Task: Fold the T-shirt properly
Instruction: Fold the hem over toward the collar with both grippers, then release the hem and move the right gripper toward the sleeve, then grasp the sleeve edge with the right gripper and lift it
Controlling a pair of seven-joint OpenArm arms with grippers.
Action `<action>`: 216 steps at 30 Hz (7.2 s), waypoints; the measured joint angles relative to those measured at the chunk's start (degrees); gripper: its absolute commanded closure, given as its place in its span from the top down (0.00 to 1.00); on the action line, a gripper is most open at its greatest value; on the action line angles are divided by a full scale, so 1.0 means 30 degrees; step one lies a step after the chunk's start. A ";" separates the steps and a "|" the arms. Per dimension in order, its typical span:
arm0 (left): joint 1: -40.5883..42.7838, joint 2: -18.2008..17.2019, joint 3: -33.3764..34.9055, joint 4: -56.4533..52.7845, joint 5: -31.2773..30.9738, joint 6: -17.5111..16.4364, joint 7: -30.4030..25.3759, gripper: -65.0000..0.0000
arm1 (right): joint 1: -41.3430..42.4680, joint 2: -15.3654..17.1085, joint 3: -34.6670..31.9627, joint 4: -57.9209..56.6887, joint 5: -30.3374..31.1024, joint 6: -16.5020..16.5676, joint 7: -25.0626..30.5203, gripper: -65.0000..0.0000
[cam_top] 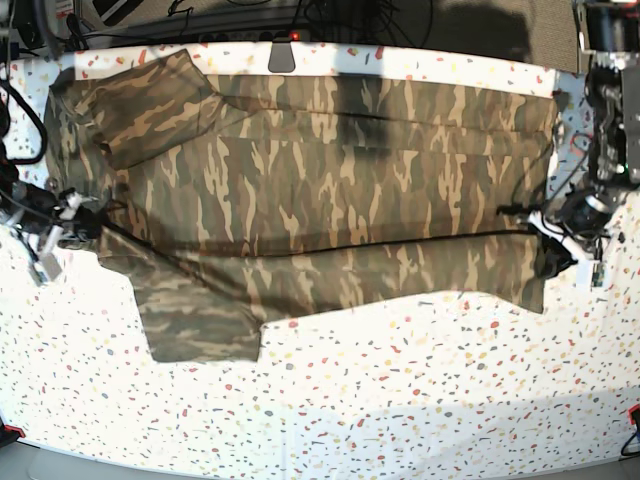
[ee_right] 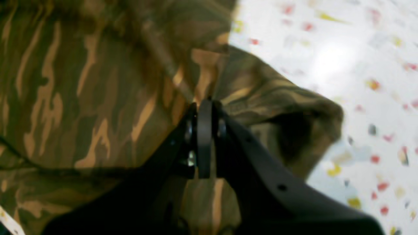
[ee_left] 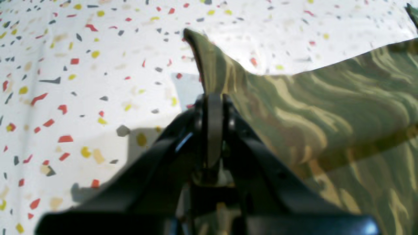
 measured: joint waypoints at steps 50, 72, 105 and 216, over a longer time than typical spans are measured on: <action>0.5180 -0.0015 -0.2397 0.3096 0.0648 -0.0058 -0.0051 0.36 | -0.7053 -0.6302 0.9996 0.7111 -0.5085 0.0000 -0.1231 0.32; 0.5180 -0.0051 -0.2397 0.3096 0.0648 -0.0066 -0.0044 0.36 | -0.1647 -0.5931 0.9777 -0.0350 -0.6120 0.0000 0.0736 0.32; 0.5180 -0.0007 -0.2397 0.3096 -0.0867 0.0007 0.0896 0.36 | 0.4612 -0.1763 0.3730 -0.7344 -0.2608 -0.0015 0.0379 0.32; 0.5180 -0.0007 -0.2397 0.3096 -0.0517 0.0007 0.0969 0.36 | 0.7206 -0.8153 -0.0838 -0.0124 -0.7104 -0.0007 -0.3060 0.45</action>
